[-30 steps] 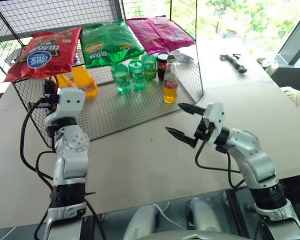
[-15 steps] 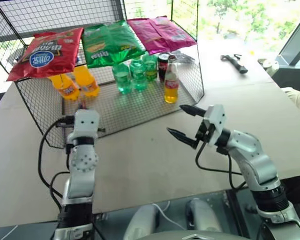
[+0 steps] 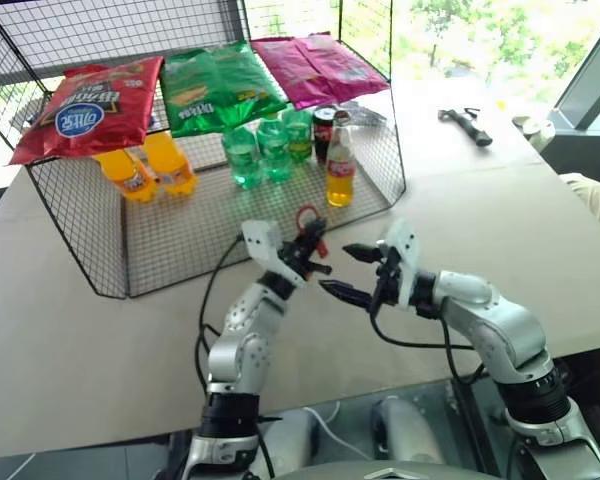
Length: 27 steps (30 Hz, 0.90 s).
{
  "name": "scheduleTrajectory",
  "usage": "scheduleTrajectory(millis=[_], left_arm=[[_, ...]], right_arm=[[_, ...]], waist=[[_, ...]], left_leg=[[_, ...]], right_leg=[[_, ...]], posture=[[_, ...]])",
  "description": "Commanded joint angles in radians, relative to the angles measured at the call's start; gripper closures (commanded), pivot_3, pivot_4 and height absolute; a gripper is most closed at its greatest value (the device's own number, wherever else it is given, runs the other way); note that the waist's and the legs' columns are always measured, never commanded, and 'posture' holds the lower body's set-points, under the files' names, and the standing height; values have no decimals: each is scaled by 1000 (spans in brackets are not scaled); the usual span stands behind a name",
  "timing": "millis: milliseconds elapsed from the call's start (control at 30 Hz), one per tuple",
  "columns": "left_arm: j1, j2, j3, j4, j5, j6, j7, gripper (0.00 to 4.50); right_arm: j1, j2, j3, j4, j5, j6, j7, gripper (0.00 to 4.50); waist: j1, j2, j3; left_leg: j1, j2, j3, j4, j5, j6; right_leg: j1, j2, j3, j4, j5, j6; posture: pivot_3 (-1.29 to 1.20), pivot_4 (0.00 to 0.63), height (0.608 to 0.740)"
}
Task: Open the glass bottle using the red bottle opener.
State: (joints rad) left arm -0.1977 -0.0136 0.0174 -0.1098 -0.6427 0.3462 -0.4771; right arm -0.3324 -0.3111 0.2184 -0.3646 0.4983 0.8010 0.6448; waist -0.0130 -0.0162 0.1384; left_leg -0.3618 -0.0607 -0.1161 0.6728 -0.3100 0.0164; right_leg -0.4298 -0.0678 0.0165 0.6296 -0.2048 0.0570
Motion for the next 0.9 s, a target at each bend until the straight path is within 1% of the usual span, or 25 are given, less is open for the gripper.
scheduleTrajectory(millis=[33,200,267,367,433,500,567,667,900], left_arm=[[-20,2,-1,-53,-217,170,-110,4476],[-28,31,20,-64,-379,319,-185,4476],[-33,39,36,-63,-435,361,-200,4476],[-33,64,35,-61,-464,404,-220,4476],[-30,82,30,-61,-481,432,-243,4476],[-22,110,18,-63,-481,452,-279,4476],[-11,135,5,-64,-465,456,-312,4476],[-2,157,-6,-60,-441,445,-345,4476],[-14,178,-10,-30,-371,396,-391,4476]], right_arm=[[-22,1,-16,-59,96,159,-18,0],[-26,-12,-59,-101,204,300,-14,0],[-30,-15,-71,-106,229,325,-20,0],[-37,-28,-78,-100,247,342,-25,0],[-43,-31,-106,-96,295,375,-18,0],[-44,-64,-132,-103,346,417,11,0],[-41,-111,-145,-104,374,440,38,0],[-48,-151,-161,-95,400,450,52,0],[-82,-167,-185,-86,466,479,46,0]], waist=[[-1,0,0],[2,0,0],[1,0,0],[1,0,0],[1,0,0],[1,0,0],[2,0,0],[1,0,0],[2,0,0]], left_leg=[[0,0,0,0,0,0],[0,0,0,1,0,0],[0,0,0,1,0,0],[0,0,0,1,0,0],[0,0,0,1,0,0],[0,0,0,1,0,0],[0,0,0,1,0,0],[0,0,0,1,0,0],[0,0,1,1,0,0]], right_leg=[[0,1,1,0,0,0],[1,1,0,0,0,0],[1,1,0,0,0,0],[1,1,0,0,0,0],[1,2,0,0,0,0],[1,2,0,0,0,0],[1,2,0,-1,0,0],[1,2,0,-1,0,0],[1,2,1,-1,0,0]], posture=[[0,150,740],[0,150,740],[0,150,740],[0,150,740],[0,150,740],[0,150,740],[0,150,740],[0,150,740],[0,150,740]])
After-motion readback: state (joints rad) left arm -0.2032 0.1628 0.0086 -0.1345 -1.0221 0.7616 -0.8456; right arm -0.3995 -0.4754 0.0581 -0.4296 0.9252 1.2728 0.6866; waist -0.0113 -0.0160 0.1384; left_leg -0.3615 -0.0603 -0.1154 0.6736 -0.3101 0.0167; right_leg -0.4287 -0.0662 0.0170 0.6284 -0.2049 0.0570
